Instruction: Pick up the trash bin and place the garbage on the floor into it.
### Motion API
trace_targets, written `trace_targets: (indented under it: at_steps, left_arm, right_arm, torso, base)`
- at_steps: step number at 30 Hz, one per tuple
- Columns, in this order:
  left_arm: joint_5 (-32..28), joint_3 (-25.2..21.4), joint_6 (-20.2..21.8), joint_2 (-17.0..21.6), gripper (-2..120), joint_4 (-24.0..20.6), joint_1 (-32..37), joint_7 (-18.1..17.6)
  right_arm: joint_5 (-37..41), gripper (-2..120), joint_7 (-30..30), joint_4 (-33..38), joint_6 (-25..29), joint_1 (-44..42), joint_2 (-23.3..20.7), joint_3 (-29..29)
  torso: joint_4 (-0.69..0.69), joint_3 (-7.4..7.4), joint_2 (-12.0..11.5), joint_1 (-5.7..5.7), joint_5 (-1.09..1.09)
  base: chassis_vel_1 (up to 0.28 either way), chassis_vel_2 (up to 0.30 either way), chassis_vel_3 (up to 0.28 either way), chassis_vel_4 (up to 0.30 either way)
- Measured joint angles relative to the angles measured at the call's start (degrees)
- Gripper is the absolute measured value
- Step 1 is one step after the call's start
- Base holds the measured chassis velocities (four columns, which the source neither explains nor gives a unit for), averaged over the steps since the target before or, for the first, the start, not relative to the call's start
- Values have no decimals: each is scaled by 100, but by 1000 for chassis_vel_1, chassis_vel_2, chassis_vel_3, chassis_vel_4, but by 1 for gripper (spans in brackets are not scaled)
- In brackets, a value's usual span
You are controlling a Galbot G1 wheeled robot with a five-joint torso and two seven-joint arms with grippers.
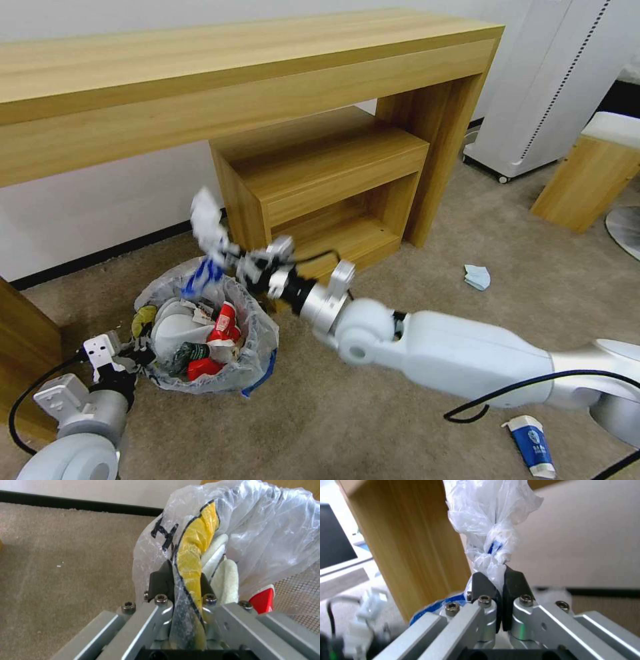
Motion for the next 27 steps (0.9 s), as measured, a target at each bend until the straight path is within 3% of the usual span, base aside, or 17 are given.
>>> trace_targets:
  at_steps: [9, 12, 15, 27]
  left_arm:
    - [-17, -15, 0, -14, 3, -32, -4, 0]
    - [-21, -16, 0, -14, 3, -37, -3, 0]
    - [-24, -17, 0, -17, 3, -40, -4, 0]
    - [-24, -17, -1, -19, 3, -76, 22, 0]
  right_arm:
    - [-157, 0, 272, -219, -96, -67, 254, -284]
    - [-179, 6, 324, -214, -128, -85, 260, -302]
    - [-247, 20, 356, -211, -153, -121, 256, -303]
    - [-372, 60, 453, -161, -224, -163, 191, -287]
  torso:
    - [1, 0, 0, 0, 0]
    - [0, 0, 0, 0, 0]
    - [0, 0, 0, 0, 1]
    - [1, 0, 0, 0, 1]
  base:
    - [0, 0, 0, 0]
    - [0, 0, 0, 0]
    - [0, 0, 0, 0]
    - [0, 0, 0, 0]
